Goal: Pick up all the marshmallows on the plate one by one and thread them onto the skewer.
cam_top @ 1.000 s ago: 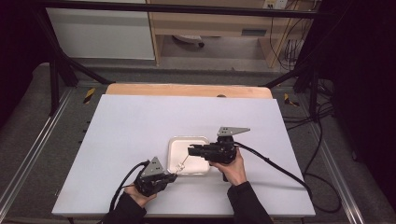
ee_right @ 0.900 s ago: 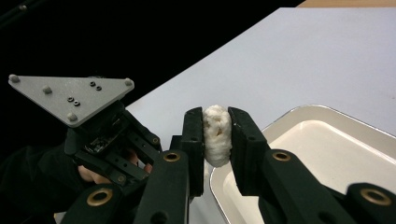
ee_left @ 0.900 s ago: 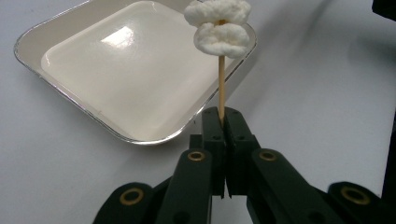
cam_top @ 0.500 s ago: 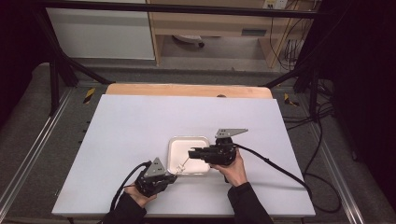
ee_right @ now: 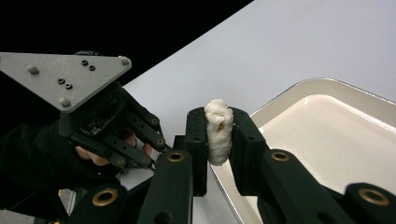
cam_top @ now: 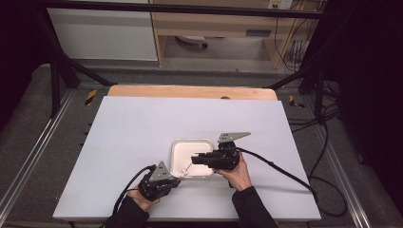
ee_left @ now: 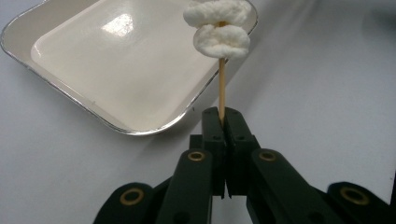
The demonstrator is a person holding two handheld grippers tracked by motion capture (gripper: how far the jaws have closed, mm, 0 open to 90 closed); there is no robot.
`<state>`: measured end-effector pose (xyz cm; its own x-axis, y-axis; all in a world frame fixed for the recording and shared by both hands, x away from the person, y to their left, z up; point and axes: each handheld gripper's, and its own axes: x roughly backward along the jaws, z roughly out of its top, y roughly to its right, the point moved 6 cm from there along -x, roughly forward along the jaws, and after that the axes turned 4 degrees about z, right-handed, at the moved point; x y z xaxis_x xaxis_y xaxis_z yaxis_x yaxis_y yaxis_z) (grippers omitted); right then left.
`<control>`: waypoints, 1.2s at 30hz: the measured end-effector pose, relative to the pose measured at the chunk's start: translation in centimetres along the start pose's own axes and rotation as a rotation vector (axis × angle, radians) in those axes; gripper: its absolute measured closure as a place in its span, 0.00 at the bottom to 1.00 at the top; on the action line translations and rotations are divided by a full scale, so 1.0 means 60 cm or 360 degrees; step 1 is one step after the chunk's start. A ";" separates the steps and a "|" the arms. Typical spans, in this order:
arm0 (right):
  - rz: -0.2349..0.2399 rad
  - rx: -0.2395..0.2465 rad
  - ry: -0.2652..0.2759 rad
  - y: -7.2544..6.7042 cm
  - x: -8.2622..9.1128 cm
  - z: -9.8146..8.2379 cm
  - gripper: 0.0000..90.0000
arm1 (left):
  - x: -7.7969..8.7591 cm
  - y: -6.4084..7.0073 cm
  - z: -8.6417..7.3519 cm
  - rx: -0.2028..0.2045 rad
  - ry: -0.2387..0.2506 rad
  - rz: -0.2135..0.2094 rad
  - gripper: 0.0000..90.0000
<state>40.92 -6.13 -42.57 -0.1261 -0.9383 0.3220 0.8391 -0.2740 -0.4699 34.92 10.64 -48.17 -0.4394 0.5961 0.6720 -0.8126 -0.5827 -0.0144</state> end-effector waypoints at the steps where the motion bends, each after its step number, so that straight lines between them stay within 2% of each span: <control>1: 0.0002 0.0000 0.0001 0.000 0.000 -0.001 0.88 | 0.000 0.000 0.000 0.0001 0.0003 -0.0001 0.98; 7: 0.0029 -0.0018 0.0024 0.001 0.002 -0.005 0.88 | 0.000 0.001 0.001 0.0010 0.0015 -0.0010 0.98; 20: 0.0025 -0.0017 0.0009 0.001 -0.002 -0.013 0.89 | 0.000 0.002 0.000 -0.0003 0.0000 -0.0009 0.98; 36: 0.0036 -0.0018 0.0007 -0.001 -0.002 -0.015 0.89 | 0.003 0.004 0.003 -0.0006 0.0022 -0.0015 0.98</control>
<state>40.38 -6.18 -43.33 -0.1096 -0.9452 0.3077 0.8358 -0.2552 -0.4861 34.76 10.51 -47.92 -0.4368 0.6092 0.6619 -0.8181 -0.5750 -0.0107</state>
